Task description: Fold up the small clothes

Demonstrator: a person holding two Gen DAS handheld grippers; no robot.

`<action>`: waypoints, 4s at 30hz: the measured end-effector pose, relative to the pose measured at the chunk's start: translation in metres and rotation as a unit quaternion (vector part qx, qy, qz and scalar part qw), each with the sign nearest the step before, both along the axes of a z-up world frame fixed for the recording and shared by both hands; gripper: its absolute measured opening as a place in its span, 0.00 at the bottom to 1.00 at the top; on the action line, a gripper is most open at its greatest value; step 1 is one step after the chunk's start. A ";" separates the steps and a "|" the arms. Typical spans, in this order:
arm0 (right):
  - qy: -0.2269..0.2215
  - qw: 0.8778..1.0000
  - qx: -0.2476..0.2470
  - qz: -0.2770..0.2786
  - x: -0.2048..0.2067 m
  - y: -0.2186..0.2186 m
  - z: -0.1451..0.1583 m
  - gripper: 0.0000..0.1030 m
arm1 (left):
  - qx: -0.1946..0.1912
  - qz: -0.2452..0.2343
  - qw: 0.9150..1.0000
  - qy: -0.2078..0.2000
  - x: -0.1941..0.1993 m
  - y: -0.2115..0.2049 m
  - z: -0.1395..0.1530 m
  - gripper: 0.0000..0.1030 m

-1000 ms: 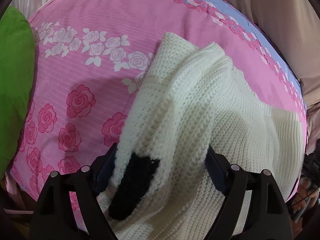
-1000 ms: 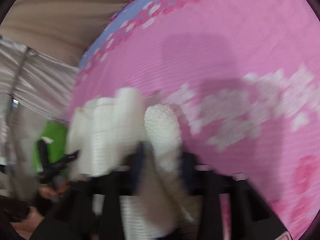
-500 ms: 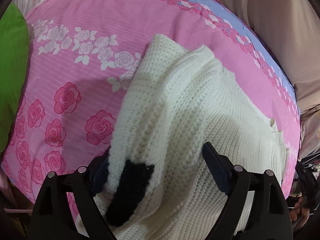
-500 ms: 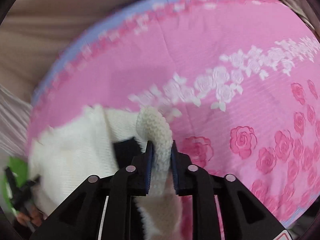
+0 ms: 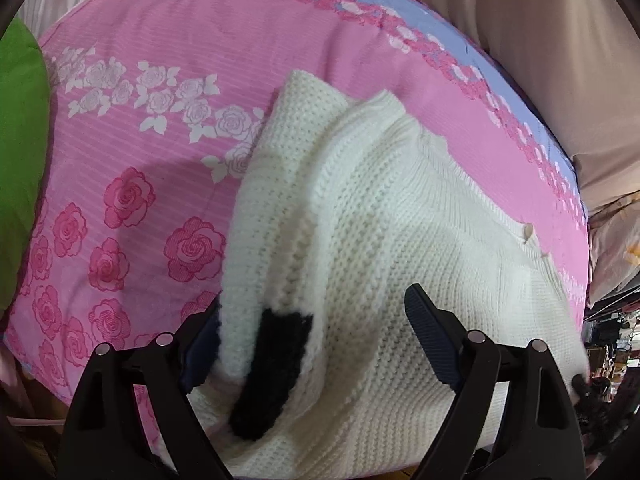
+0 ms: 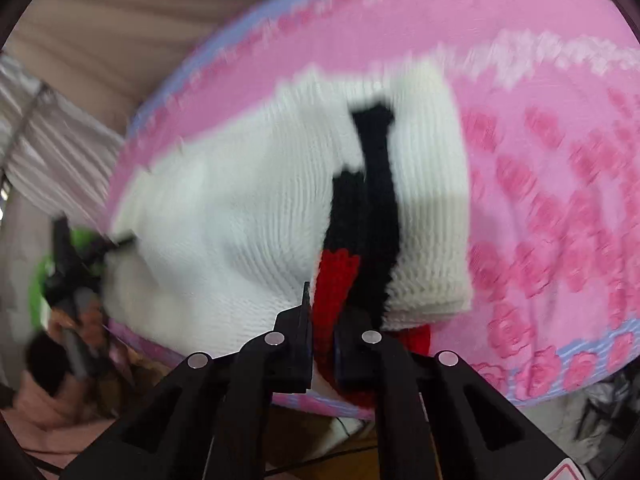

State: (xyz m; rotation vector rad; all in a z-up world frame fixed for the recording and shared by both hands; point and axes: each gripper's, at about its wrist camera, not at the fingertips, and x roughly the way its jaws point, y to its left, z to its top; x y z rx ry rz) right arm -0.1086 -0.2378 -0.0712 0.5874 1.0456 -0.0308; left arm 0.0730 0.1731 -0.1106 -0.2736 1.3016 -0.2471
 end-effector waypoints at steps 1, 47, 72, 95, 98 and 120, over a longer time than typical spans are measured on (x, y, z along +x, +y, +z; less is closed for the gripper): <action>-0.007 1.000 -0.012 -0.005 -0.006 -0.005 0.011 0.06 | -0.001 0.002 1.000 -0.003 -0.001 0.001 0.000 0.81; 0.030 0.987 -0.044 0.151 0.057 0.095 -0.044 0.12 | -0.167 -0.117 0.973 -0.108 -0.040 -0.116 0.133 0.19; 0.065 0.990 0.126 -0.011 0.018 0.019 -0.042 0.40 | -0.030 -0.095 0.989 -0.109 -0.108 -0.115 0.089 0.77; -0.038 0.997 -0.058 0.015 -0.017 0.008 0.027 0.14 | 0.027 -0.165 0.980 -0.106 -0.113 -0.174 0.075 0.77; 0.066 0.991 -0.088 0.071 -0.002 0.032 -0.040 0.12 | 0.039 -0.177 0.978 -0.102 -0.113 -0.183 0.070 0.77; 0.038 0.998 -0.009 -0.041 0.015 -0.018 -0.028 0.70 | 0.070 -0.192 0.976 -0.069 -0.093 -0.219 0.035 0.86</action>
